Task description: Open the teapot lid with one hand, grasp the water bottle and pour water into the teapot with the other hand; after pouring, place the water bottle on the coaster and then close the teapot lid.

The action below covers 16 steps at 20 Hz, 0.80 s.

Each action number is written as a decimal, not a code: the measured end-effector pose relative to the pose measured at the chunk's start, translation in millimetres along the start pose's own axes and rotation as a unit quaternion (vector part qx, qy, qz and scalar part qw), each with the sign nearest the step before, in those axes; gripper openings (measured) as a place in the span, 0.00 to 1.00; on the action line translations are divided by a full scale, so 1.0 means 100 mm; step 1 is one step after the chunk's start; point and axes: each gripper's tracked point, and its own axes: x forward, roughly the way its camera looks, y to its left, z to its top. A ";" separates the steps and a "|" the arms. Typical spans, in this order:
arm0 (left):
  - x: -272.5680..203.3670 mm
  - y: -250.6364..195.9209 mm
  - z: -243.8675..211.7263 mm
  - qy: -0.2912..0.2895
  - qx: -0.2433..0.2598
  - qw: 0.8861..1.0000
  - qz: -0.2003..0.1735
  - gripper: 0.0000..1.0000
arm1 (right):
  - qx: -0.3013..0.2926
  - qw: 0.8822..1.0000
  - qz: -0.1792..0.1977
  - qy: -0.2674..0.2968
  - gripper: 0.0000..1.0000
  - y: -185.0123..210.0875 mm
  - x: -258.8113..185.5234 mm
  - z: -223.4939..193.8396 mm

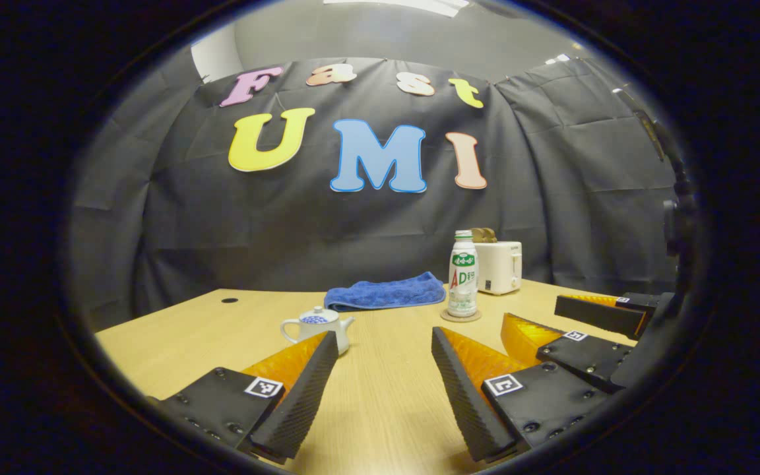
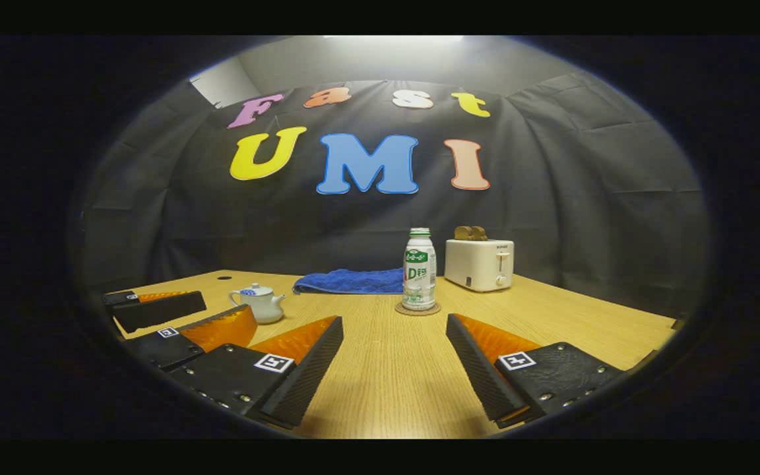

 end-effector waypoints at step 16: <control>0.00 -0.01 0.00 0.001 0.000 1.000 -0.005 0.99 | 0.000 1.000 0.000 0.000 0.97 0.00 -0.01 -0.01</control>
